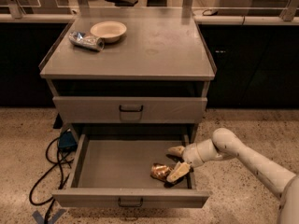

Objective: Place orange can into middle drawer

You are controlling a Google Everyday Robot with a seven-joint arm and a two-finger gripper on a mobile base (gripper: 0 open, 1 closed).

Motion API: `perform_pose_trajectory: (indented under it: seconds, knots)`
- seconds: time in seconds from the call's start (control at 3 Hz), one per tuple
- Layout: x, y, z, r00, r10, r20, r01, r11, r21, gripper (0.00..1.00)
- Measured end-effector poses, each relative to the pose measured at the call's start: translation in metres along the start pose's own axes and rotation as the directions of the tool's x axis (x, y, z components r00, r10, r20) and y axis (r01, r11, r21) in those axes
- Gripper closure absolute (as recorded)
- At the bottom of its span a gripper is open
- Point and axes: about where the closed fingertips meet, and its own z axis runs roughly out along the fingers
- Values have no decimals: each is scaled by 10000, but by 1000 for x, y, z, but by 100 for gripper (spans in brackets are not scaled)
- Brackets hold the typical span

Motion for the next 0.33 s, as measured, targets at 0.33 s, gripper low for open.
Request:
perform_pose_trajectory:
  seconds: [0.33]
  knots:
    - [0, 0, 0, 10000, 0, 0, 0, 10000, 0, 0]
